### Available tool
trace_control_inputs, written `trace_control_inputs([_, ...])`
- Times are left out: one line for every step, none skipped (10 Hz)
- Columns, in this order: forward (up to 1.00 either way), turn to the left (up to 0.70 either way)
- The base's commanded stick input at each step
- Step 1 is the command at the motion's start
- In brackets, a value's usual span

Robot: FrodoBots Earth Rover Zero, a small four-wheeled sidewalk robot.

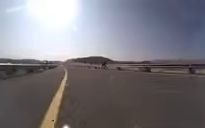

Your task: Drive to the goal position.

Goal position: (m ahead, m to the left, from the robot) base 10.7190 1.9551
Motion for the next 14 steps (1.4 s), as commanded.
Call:
trace_control_inputs([1.00,0.12])
trace_control_inputs([1.00,0.36])
trace_control_inputs([1.00,0.38])
trace_control_inputs([1.00,0.00])
trace_control_inputs([1.00,0.00])
trace_control_inputs([1.00,0.00])
trace_control_inputs([1.00,0.00])
trace_control_inputs([1.00,0.00])
trace_control_inputs([1.00,0.00])
trace_control_inputs([1.00,0.00])
trace_control_inputs([1.00,0.00])
trace_control_inputs([1.00,0.00])
trace_control_inputs([1.00,0.00])
trace_control_inputs([1.00,0.00])
